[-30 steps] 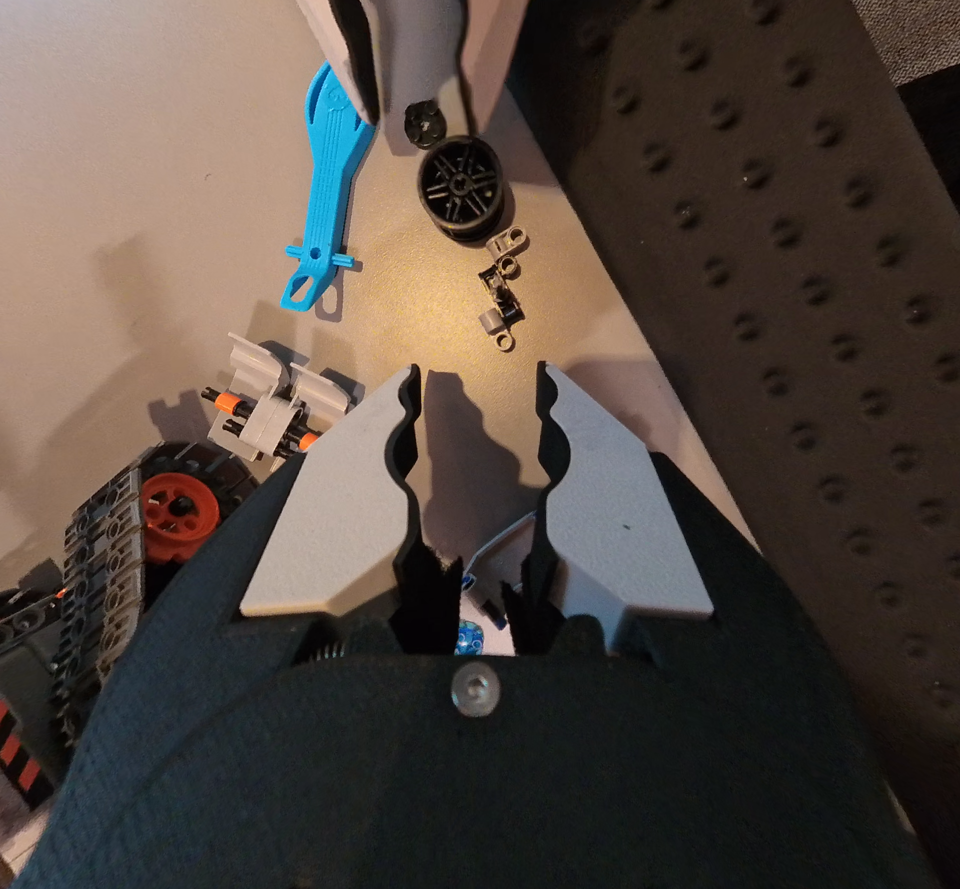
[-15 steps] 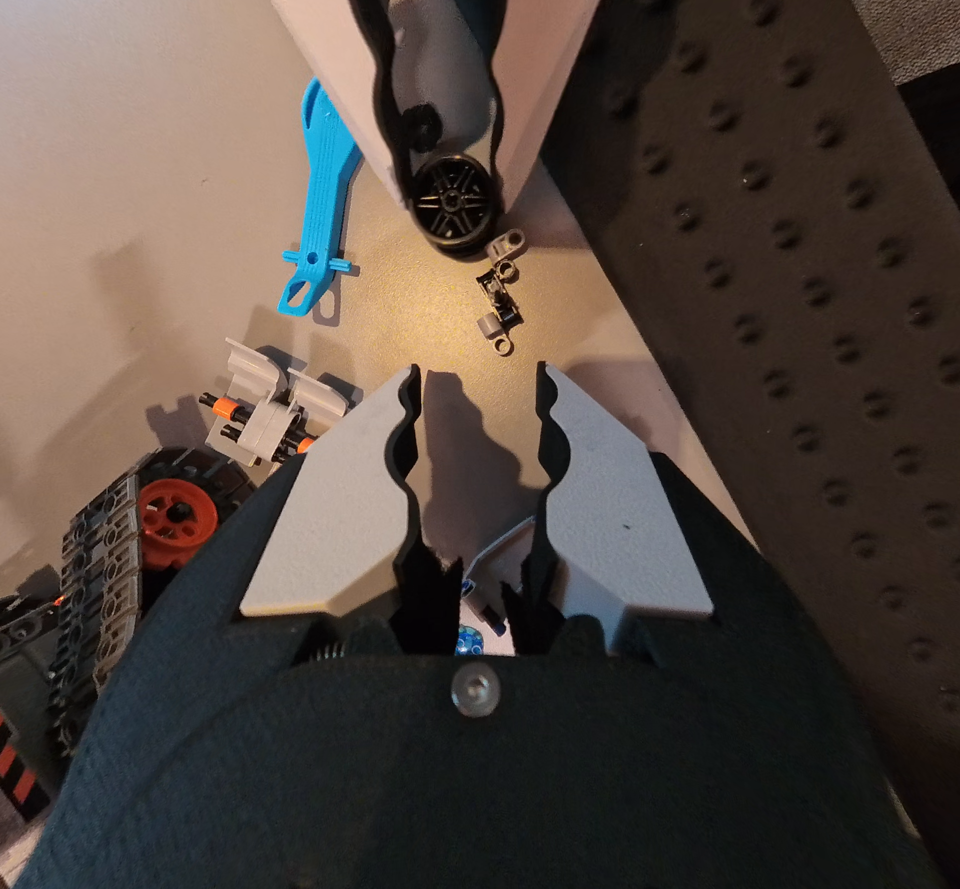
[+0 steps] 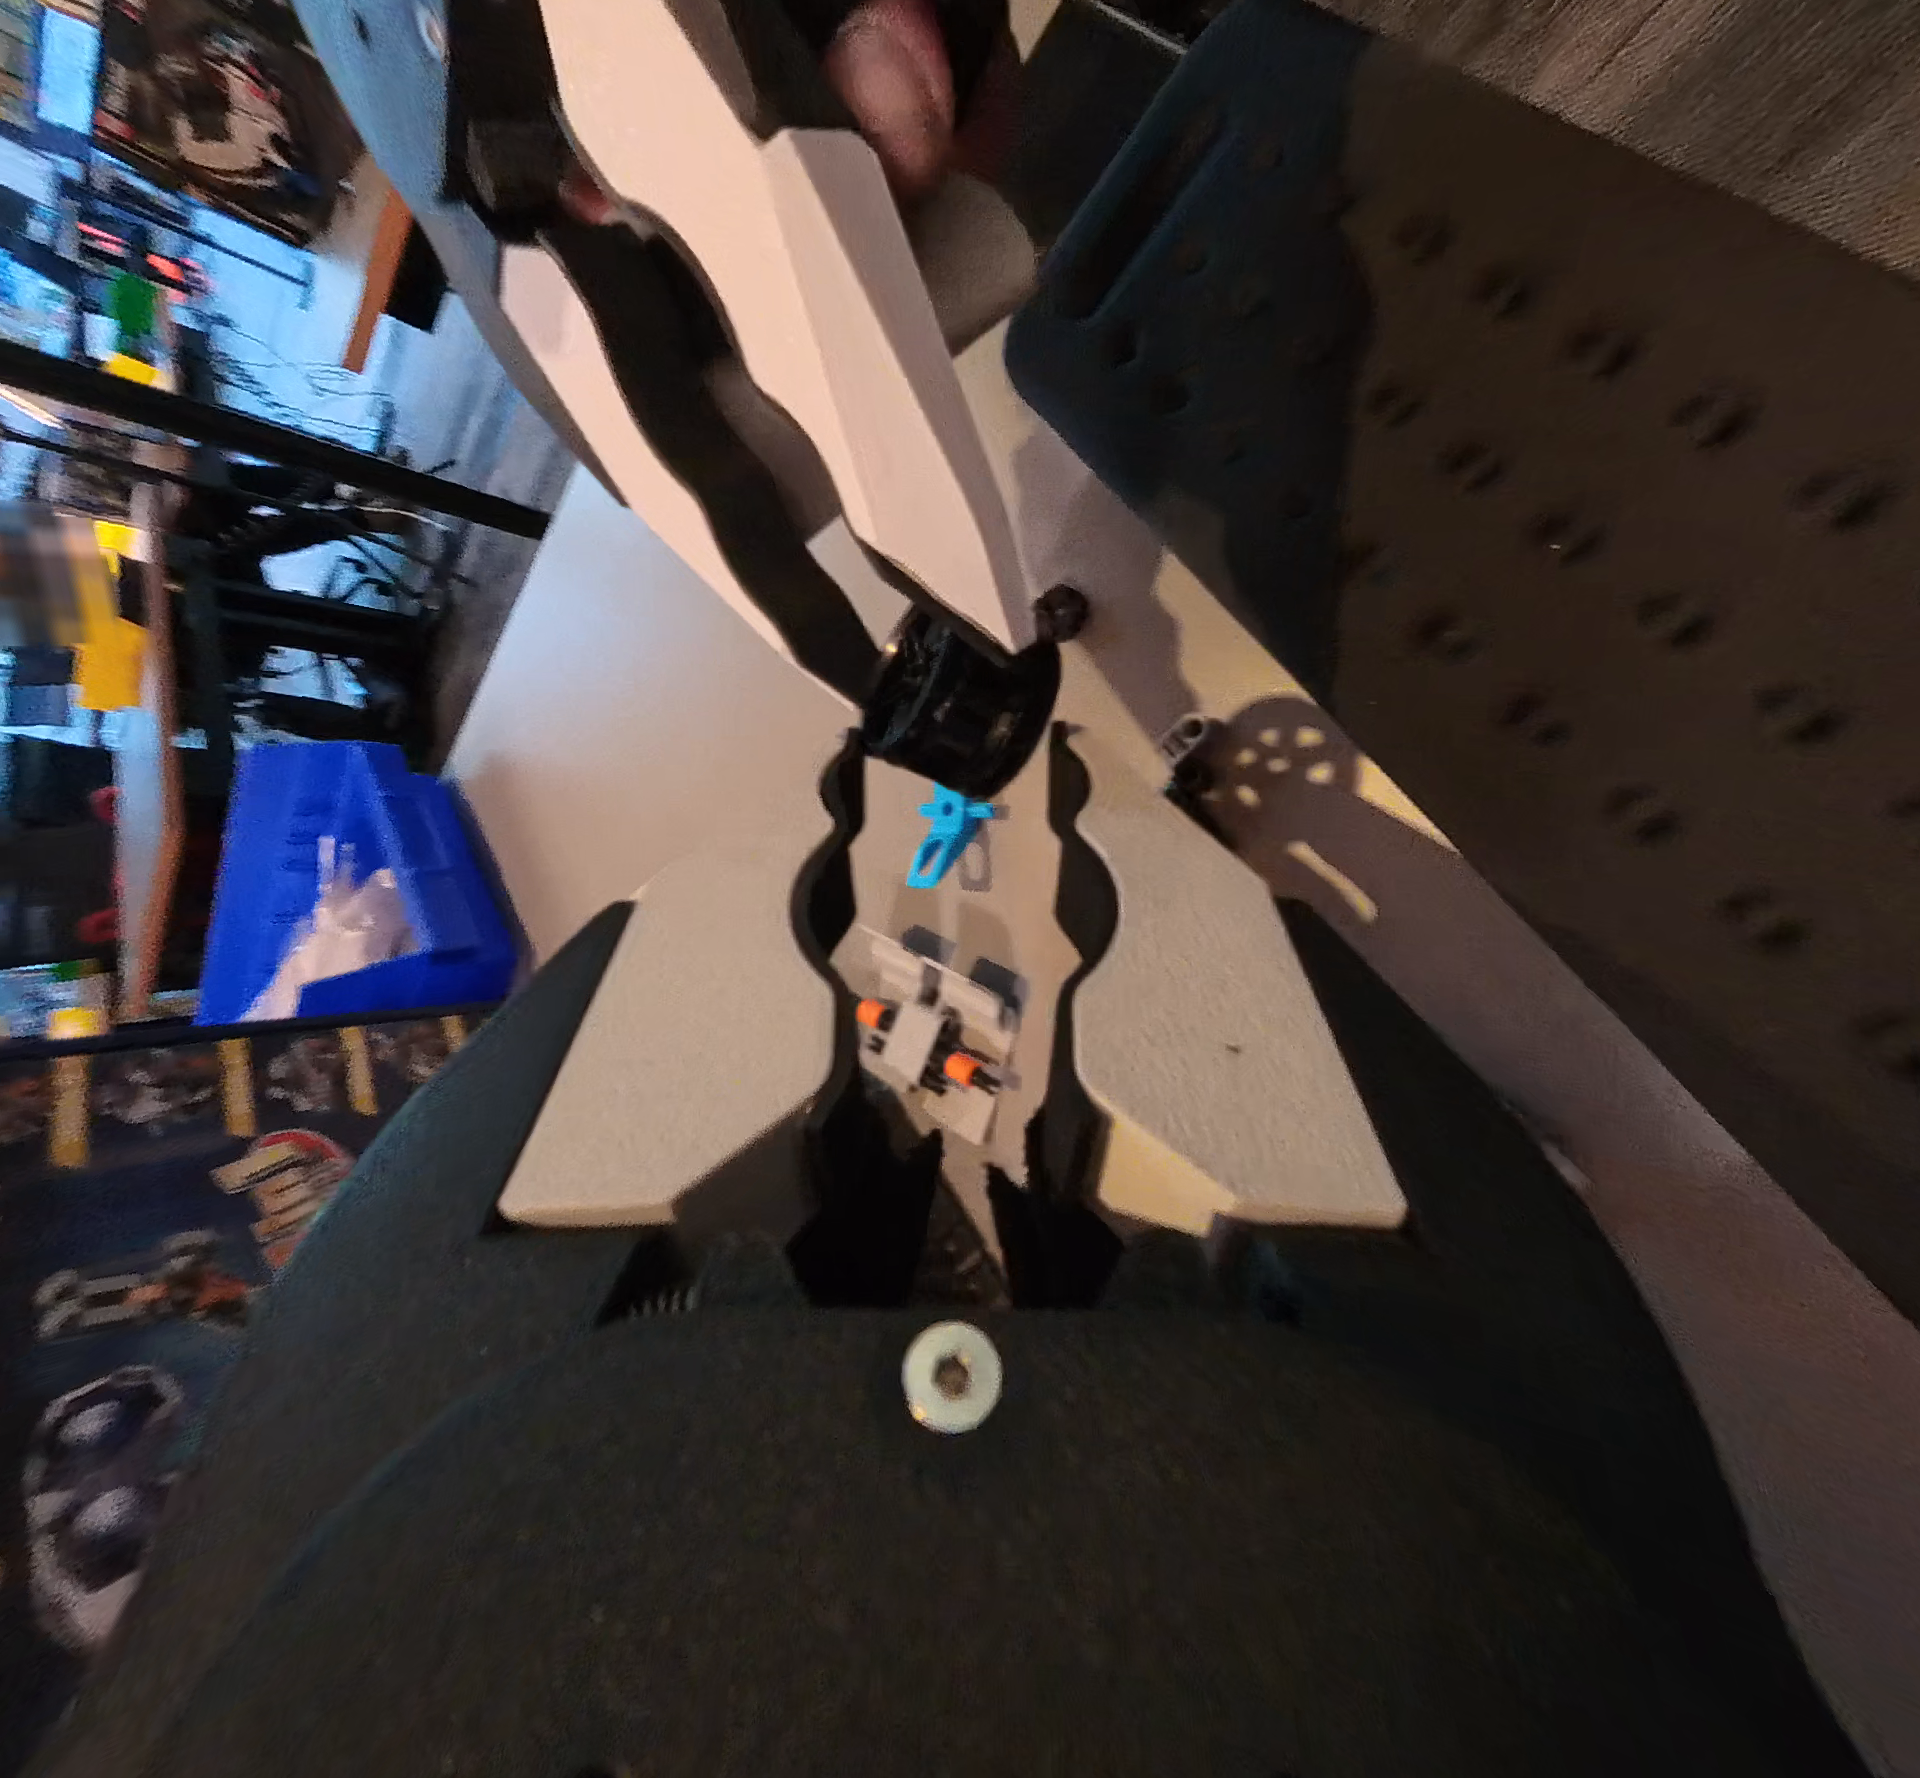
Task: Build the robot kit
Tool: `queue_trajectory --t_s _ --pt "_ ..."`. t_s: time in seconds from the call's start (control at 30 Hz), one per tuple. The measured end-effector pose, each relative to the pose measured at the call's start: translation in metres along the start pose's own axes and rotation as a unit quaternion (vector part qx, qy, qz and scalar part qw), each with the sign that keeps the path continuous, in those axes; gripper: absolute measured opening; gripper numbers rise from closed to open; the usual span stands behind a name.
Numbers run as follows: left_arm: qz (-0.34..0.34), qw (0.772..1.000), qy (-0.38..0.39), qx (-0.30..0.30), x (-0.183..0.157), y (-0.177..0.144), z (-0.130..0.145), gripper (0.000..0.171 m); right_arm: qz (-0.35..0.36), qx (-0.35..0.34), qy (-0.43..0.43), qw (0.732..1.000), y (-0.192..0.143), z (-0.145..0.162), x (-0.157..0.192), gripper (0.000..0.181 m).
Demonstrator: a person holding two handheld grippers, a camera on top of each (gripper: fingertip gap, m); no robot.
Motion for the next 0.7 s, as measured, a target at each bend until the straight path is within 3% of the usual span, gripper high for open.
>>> queue_trajectory --t_s 0.27,0.43,0.57,0.7 --pt "-0.018 0.999 -0.033 -0.031 0.012 -0.008 -0.005 0.021 -0.010 -0.041 0.004 0.999 -0.004 -0.011 0.001 0.031" --pt "-0.012 0.986 -0.158 -0.057 0.027 -0.013 0.001 0.021 0.072 -0.069 -0.104 0.990 -0.015 -0.026 -0.002 0.036" --pt "0.057 0.945 -0.311 -0.086 0.028 -0.012 0.003 0.021 0.181 -0.031 -0.290 0.939 -0.015 -0.031 0.006 0.034" --pt "0.127 0.902 -0.399 -0.106 0.021 -0.013 -0.002 0.021 0.268 0.046 -0.467 0.841 -0.006 -0.029 0.013 0.032"
Point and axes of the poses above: each gripper's, where its closed fingertips meet, y out along the fingers, z out of its underside, x = y × z across the jaws, the point moved 3 cm from there along -y, back along the fingers, and after that the axes turned 8 degrees about -x, right-handed, at the moved point
